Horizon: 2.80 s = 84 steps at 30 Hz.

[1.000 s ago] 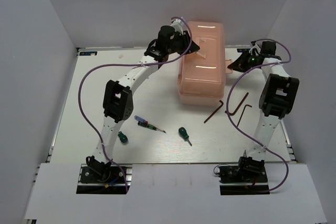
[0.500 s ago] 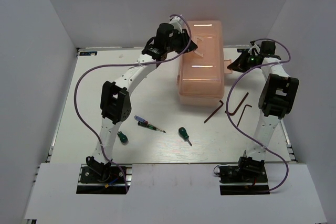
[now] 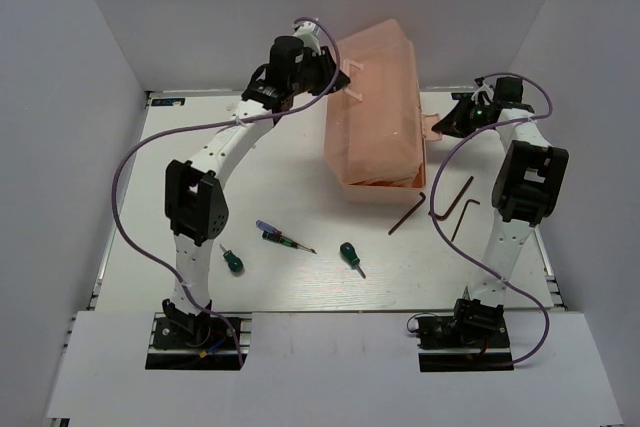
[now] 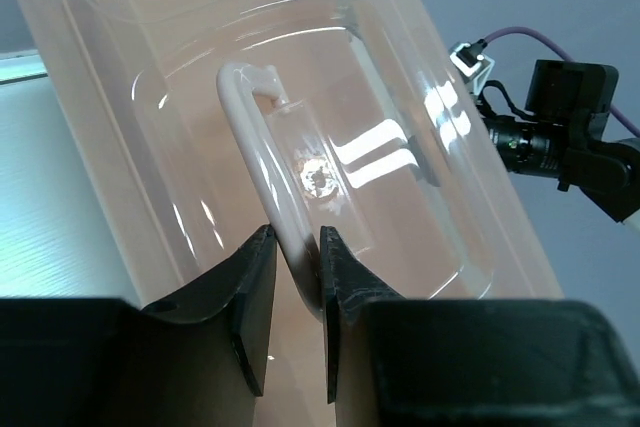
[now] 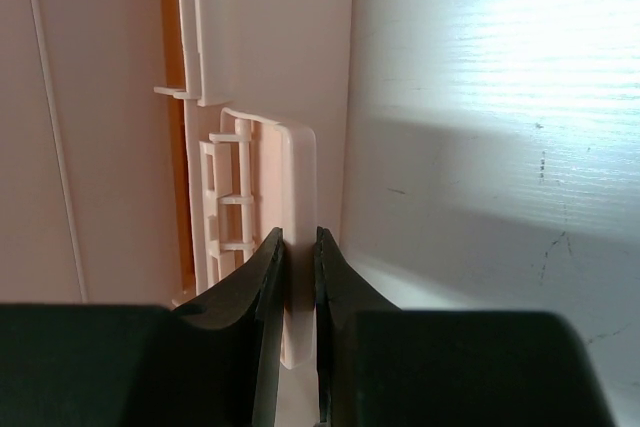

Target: Sort the tools into containers

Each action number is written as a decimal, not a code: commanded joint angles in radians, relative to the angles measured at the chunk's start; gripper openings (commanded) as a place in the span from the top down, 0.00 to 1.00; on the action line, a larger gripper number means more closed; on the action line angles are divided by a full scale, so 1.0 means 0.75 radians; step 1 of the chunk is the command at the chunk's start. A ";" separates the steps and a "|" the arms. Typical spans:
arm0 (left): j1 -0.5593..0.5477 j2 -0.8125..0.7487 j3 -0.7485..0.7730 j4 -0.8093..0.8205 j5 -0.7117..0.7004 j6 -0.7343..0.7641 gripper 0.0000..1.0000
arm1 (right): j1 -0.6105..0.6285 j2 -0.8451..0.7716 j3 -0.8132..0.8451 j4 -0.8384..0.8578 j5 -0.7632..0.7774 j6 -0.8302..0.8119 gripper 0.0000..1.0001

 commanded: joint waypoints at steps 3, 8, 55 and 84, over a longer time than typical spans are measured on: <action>0.054 -0.248 -0.128 -0.023 -0.071 0.117 1.00 | -0.021 -0.013 0.019 -0.034 0.159 -0.090 1.00; 0.125 -0.346 -0.306 -0.023 -0.123 0.160 1.00 | -0.021 -0.031 0.015 -0.046 0.165 -0.111 1.00; 0.174 -0.244 -0.655 0.679 0.656 -0.102 0.40 | 0.578 -0.408 0.359 -0.053 0.320 0.006 0.57; 0.054 0.001 -0.413 0.521 0.593 -0.010 0.23 | 0.758 -0.246 0.318 -0.206 0.971 0.120 0.39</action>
